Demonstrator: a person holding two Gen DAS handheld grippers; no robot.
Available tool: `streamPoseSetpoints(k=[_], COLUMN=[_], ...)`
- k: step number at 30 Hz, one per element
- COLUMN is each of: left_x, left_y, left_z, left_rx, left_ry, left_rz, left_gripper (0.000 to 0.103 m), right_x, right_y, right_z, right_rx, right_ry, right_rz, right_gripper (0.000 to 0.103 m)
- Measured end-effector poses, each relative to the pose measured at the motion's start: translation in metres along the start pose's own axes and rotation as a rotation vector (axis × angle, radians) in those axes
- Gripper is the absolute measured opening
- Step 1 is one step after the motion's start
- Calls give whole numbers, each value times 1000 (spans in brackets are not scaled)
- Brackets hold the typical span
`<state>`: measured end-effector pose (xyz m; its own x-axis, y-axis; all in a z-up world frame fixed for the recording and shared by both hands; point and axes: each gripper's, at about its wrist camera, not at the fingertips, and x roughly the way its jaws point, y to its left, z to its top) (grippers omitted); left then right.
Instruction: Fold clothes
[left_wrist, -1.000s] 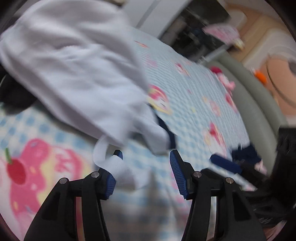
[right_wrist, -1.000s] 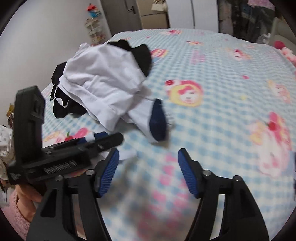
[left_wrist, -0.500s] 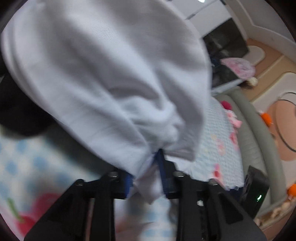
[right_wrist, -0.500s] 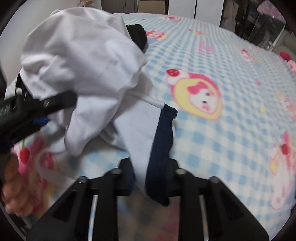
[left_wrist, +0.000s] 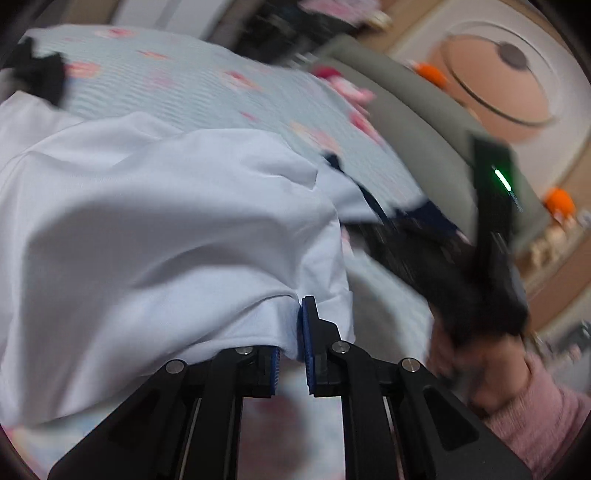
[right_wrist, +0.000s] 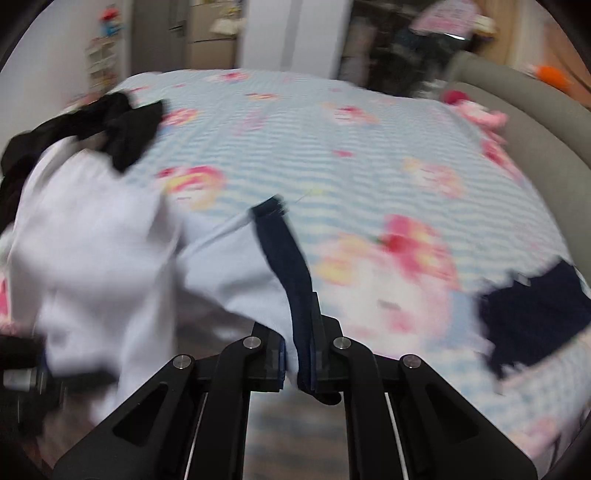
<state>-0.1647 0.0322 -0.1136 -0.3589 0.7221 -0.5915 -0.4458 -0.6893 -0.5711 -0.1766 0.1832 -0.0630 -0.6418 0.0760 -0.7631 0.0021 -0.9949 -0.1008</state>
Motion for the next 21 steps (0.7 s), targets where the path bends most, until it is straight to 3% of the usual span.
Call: streamPoseSetpoints(k=[3, 6, 7, 9, 11, 16, 17, 18, 19, 21], left_x=[17, 33, 37, 34, 20, -2, -7, -15, -22, -40], left_y=[-44, -60, -61, -50, -39, -11, -5, 3, 6, -2], left_z=[-12, -21, -24, -31, -36, -33, -31, -32, -32, -29], left_rx=[64, 70, 63, 30, 3, -129, -157, -181, -194, -171], left_ry=[51, 109, 127, 135, 110, 12, 17, 43, 70, 11], left_rz=[-46, -14, 6, 33, 83, 230, 235, 215, 188, 221], left_gripper=[11, 14, 14, 14, 14, 14, 14, 24, 43, 49], right_x=[-11, -11, -12, -16, -16, -14, -18, -23, -27, -31], right_y=[-46, -54, -54, -47, -45, -46, -46, -47, -49, -51], right_z=[-5, -22, -28, -45, -58, -61, -58, -55, -52, -46], right_rx=[85, 137, 144, 152, 167, 208, 204, 204, 203, 218], right_ry=[6, 98, 105, 100, 100, 118, 106, 91, 76, 56], right_rz=[-55, 133, 185, 269, 302, 371, 374, 380, 386, 413], right_gripper=[9, 17, 26, 35, 47, 48, 52, 55, 61, 72])
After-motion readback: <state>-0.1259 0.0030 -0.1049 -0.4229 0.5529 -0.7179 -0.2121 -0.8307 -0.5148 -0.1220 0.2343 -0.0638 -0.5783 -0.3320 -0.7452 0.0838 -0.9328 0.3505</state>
